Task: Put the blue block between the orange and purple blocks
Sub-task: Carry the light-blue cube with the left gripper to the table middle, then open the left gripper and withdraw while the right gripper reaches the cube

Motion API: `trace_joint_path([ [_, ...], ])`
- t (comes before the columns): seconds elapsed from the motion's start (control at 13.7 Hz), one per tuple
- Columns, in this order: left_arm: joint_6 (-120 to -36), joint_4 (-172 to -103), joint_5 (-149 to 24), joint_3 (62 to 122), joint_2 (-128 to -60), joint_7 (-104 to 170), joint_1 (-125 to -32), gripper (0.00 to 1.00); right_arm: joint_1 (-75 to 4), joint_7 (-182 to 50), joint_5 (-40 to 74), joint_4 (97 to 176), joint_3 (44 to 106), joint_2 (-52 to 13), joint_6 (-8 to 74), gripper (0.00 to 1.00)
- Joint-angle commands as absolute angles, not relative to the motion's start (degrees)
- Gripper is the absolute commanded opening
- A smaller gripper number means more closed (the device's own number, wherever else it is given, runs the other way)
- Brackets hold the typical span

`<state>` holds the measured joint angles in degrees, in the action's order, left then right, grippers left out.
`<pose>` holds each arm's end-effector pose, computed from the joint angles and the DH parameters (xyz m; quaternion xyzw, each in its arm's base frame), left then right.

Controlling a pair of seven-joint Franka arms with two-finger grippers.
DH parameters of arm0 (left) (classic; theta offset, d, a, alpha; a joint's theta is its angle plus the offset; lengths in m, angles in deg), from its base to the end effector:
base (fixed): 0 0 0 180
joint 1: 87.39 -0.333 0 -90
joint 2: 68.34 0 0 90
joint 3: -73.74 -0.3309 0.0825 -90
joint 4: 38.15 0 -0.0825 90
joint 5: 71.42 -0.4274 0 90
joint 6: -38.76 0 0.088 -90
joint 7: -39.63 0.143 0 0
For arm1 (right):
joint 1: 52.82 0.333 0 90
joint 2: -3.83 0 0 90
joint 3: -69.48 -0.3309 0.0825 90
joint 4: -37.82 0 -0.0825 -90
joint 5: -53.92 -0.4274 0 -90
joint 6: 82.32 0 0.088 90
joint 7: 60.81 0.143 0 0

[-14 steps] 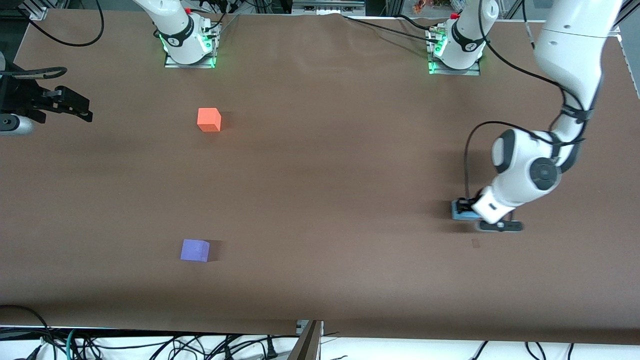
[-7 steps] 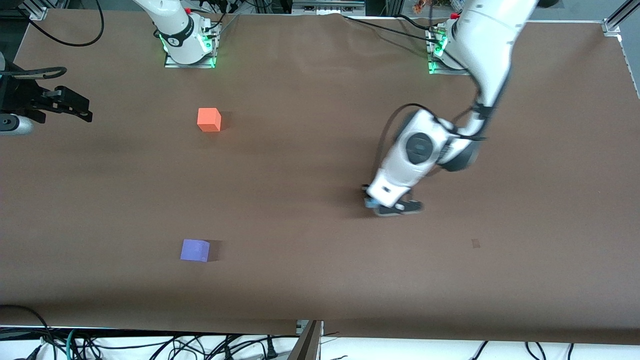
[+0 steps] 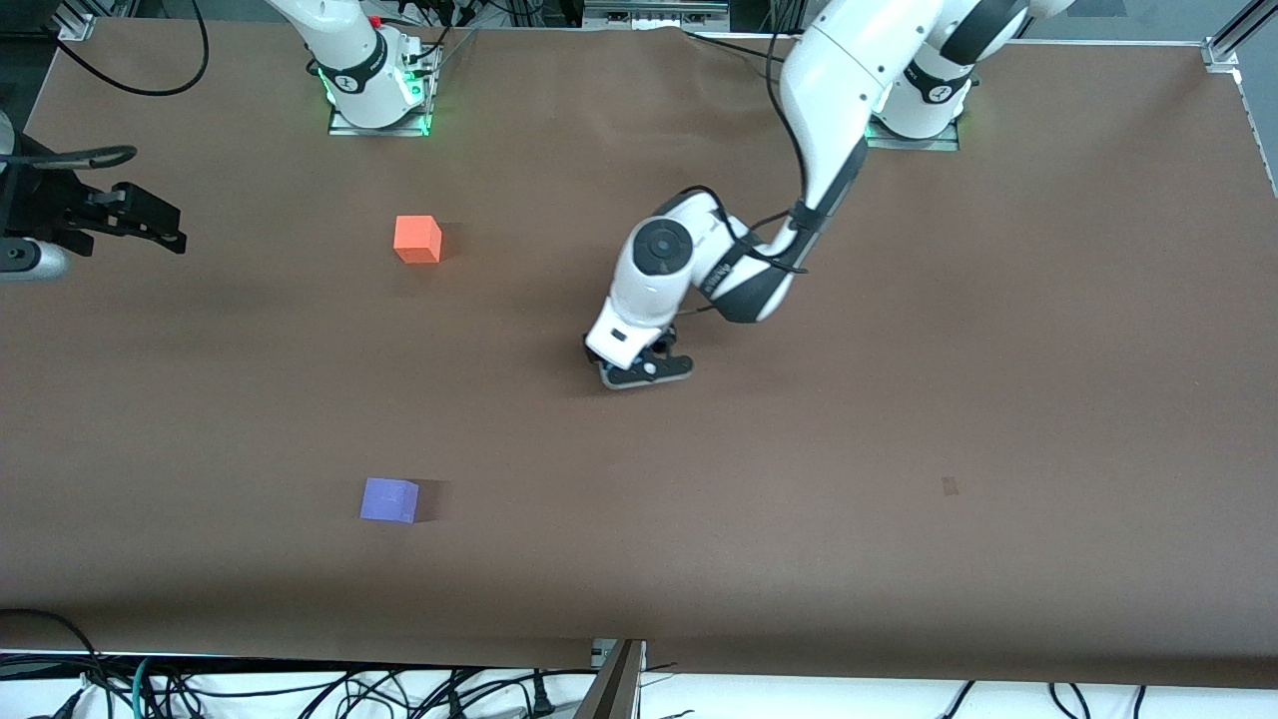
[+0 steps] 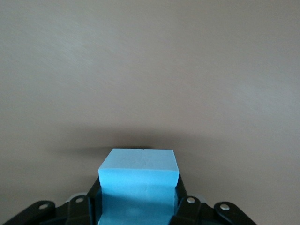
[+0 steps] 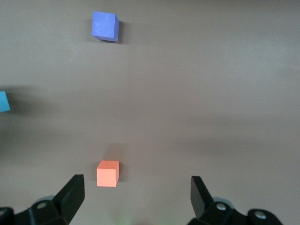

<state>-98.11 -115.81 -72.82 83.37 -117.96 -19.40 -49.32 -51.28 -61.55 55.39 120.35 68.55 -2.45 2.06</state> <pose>0.5635 -0.5785 0.1718 0.9868 0.1246 0.0114 0.1024 0.6201 0.0223 0.5949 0.9988 0.0272 -0.0385 0.0125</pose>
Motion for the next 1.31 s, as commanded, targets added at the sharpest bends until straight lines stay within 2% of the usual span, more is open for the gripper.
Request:
trace_joint_path([
  [0.0,-96.68,-110.05,-71.85,82.27,-120.63,-20.92,-45.91,0.31,-51.85,-61.95,55.24,119.74,68.51,-3.11,2.32,1.00],
  [0.15,-96.77,-110.21,-72.73,82.00,-120.55,-20.75,-44.59,1.00,-51.85,-62.65,55.33,119.74,68.51,-5.21,1.97,1.00],
  [0.44,-96.51,-110.39,-72.65,81.39,-119.76,-20.92,-43.09,1.00,-51.94,-62.66,55.33,119.83,68.51,-5.57,2.06,1.00],
  [0.58,-94.33,-110.92,-72.73,81.39,-117.92,-20.84,-43.79,1.00,-52.46,-62.57,55.42,120.09,68.69,-8.37,2.06,1.00],
  [1.02,-72.46,-111.01,-71.94,82.26,-106.95,-16.91,-56.69,1.00,-52.73,-59.51,54.10,120.09,68.60,-12.42,5.12,1.00],
  [1.24,-62.26,-111.01,-71.94,82.35,-100.89,-6.88,-63.02,1.00,-51.77,-50.56,47.44,120.35,68.25,-15.67,8.46,1.00],
])
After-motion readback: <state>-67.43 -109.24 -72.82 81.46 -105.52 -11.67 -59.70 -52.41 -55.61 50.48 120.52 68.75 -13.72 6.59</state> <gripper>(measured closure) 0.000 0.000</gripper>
